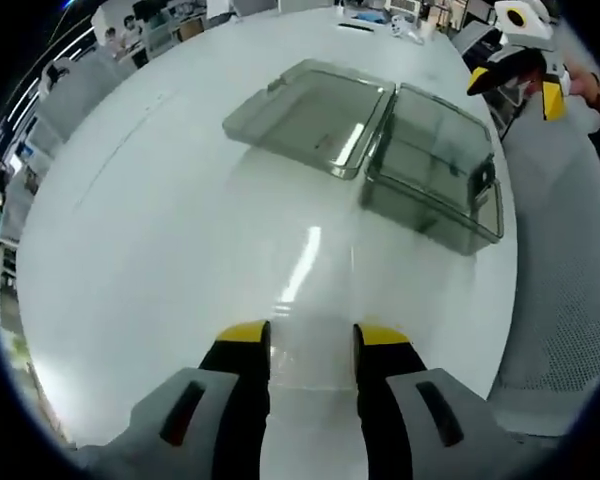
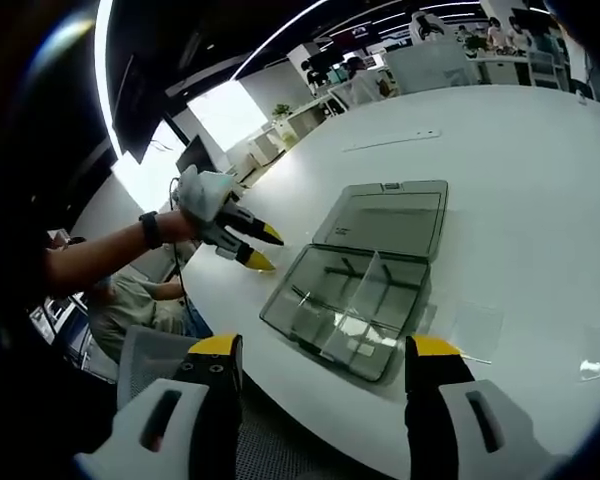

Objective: Insert the divider into the dual guide fixture by aligning both edges with the guide slots and pushing it downward to the bottom, including one-sided entry, uneven engagement, binding, and posture correction.

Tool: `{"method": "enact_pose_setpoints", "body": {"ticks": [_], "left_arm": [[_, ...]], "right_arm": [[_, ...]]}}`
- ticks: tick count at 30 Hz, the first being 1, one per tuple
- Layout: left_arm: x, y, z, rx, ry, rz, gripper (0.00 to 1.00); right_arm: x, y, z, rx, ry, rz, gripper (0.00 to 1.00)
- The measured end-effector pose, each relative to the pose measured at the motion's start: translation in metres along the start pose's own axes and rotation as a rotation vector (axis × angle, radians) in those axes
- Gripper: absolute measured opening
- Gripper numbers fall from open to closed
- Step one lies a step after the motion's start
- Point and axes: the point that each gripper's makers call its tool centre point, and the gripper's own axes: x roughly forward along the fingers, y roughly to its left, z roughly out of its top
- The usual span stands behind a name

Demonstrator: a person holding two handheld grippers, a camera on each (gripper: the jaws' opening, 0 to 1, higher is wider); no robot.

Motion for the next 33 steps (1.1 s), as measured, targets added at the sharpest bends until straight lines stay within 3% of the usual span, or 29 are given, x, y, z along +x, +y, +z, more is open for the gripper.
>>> {"method": "enact_pose_setpoints", "body": {"ticks": [5, 11, 24, 33], "left_arm": [[-0.003, -0.005, 0.005, -0.054, -0.046, 0.005, 0.31], [-0.008, -0.009, 0.019, -0.178, -0.152, 0.017, 0.31], [-0.017, -0.027, 0.03, -0.309, -0.262, 0.018, 0.31], [-0.025, -0.044, 0.041, -0.354, -0.337, 0.026, 0.31]], "right_arm": [[0.001, 0.002, 0.006, -0.008, -0.009, 0.01, 0.63], [0.003, 0.006, 0.01, -0.017, -0.014, 0.022, 0.63], [0.012, 0.024, 0.015, -0.028, -0.023, 0.065, 0.57], [0.021, 0.035, 0.036, -0.037, -0.06, 0.094, 0.56]]}}
